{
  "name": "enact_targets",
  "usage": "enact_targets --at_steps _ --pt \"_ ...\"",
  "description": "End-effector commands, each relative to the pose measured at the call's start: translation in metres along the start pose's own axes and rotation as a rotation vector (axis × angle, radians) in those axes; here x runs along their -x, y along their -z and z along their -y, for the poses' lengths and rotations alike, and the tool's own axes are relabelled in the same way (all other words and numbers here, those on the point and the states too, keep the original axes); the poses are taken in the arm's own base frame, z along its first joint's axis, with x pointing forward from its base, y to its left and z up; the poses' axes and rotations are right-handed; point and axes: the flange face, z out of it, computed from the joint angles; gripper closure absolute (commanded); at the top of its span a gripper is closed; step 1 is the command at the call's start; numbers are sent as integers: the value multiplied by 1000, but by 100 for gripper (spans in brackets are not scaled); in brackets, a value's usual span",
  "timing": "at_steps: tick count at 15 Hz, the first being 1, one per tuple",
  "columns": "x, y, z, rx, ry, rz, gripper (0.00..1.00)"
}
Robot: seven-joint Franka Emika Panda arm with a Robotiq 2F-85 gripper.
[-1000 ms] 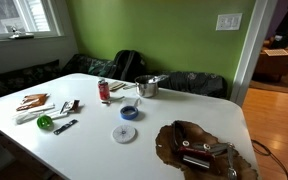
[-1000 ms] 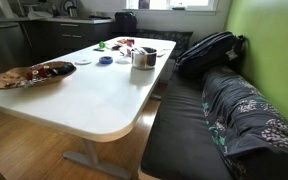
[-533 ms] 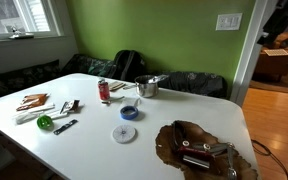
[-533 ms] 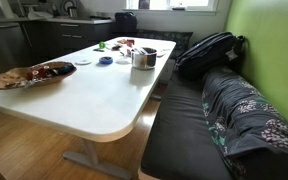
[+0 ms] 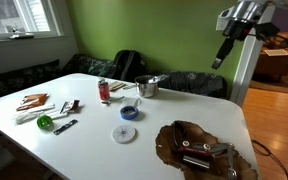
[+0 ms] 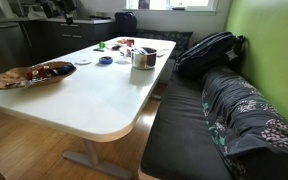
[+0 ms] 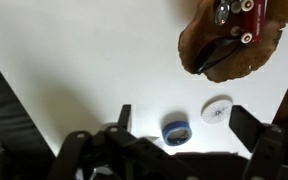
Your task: Hang the tape on the pot handle
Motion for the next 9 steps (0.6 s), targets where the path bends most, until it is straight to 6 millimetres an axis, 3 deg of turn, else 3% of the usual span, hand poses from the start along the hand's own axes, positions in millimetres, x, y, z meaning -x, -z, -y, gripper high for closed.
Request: enact_targets --at_steps 1,4,5,7,9 --pt "-58 -52 12 -20 102 51 0" --pt "-105 -91 23 -61 117 98 0" --pt "-75 -60 25 -22 100 64 0" --pt "-98 -83 31 -32 113 83 0" --pt "-106 -94 29 -30 116 93 0"
